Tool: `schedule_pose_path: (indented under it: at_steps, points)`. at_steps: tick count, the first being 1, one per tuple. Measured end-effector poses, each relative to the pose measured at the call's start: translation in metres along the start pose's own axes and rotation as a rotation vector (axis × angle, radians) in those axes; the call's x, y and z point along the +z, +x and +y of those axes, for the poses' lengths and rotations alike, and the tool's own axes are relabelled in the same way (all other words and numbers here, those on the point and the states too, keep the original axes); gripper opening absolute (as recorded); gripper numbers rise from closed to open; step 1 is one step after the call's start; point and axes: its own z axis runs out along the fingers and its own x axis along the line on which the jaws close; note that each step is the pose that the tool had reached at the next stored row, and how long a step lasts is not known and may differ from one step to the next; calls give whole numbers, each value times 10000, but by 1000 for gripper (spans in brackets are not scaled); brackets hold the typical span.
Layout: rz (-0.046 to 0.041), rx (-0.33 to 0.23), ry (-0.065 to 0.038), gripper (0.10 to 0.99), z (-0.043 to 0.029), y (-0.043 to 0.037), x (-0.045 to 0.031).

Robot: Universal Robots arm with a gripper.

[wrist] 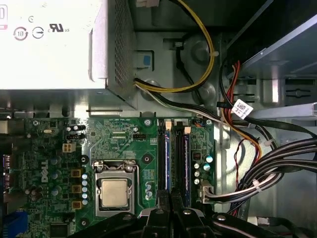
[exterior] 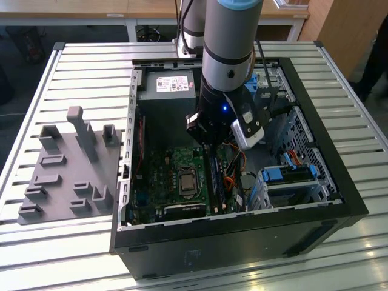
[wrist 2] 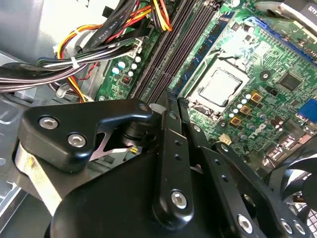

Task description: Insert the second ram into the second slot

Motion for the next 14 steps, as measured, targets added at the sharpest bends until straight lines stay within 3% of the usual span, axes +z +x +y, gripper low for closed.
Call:
schedule_pose_path:
  at_steps: [1,2,14]
  points:
    - [-3,-2,111,129,0,-8,1]
    - [-4,-2,138,129,0,-10,1]
    - [-5,-3,170,129,1,-12,-43]
